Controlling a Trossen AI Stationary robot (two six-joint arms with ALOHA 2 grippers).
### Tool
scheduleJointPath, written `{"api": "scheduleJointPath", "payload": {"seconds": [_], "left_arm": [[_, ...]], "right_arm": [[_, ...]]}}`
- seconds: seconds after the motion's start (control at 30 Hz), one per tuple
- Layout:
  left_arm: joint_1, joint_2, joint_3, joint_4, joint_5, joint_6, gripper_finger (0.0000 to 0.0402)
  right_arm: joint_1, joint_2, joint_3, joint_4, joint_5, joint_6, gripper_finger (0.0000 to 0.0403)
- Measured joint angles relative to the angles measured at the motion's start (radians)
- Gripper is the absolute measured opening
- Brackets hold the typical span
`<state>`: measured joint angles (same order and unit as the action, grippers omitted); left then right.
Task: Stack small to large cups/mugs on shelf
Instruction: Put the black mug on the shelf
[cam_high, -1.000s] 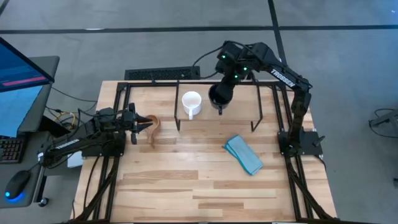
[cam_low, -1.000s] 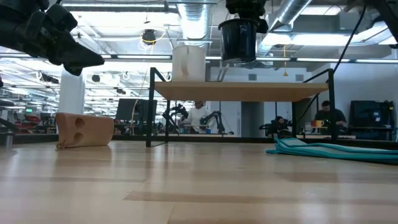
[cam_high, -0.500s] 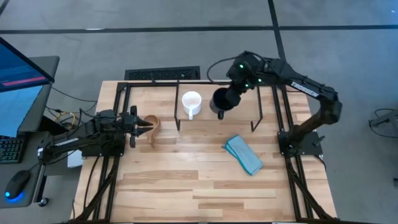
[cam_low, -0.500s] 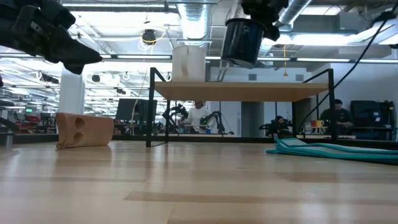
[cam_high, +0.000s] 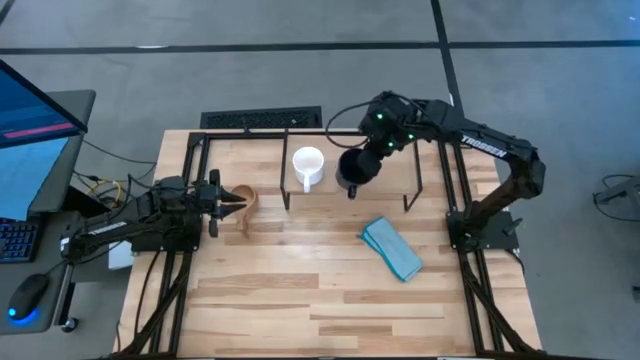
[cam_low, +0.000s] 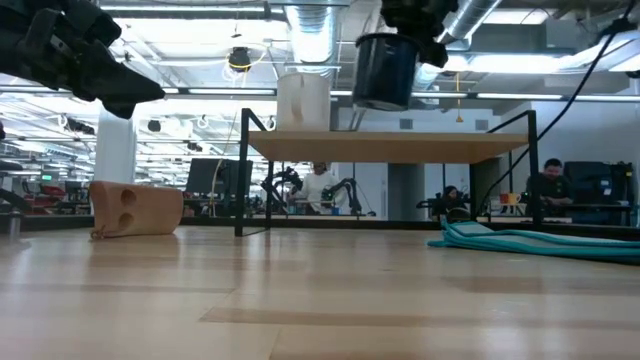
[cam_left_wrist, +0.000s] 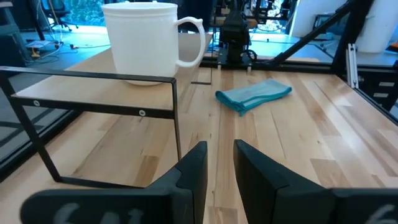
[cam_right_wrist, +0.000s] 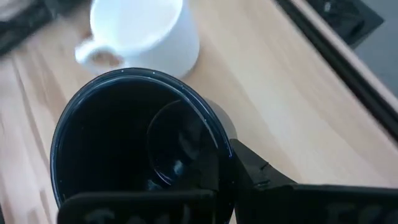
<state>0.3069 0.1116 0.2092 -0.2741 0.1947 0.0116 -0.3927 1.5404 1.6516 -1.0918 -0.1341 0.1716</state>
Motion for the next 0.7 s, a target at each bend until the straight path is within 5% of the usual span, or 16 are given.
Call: {"api": "scheduleJointPath", "payload": {"seconds": [0.7], "left_arm": [[0.000, 0.014, -0.001, -0.001, -0.024, 0.002, 0.0069]], "right_arm": [[0.008, 0.121, 0.108, -0.155, 0.053, 0.037, 0.0028]]}}
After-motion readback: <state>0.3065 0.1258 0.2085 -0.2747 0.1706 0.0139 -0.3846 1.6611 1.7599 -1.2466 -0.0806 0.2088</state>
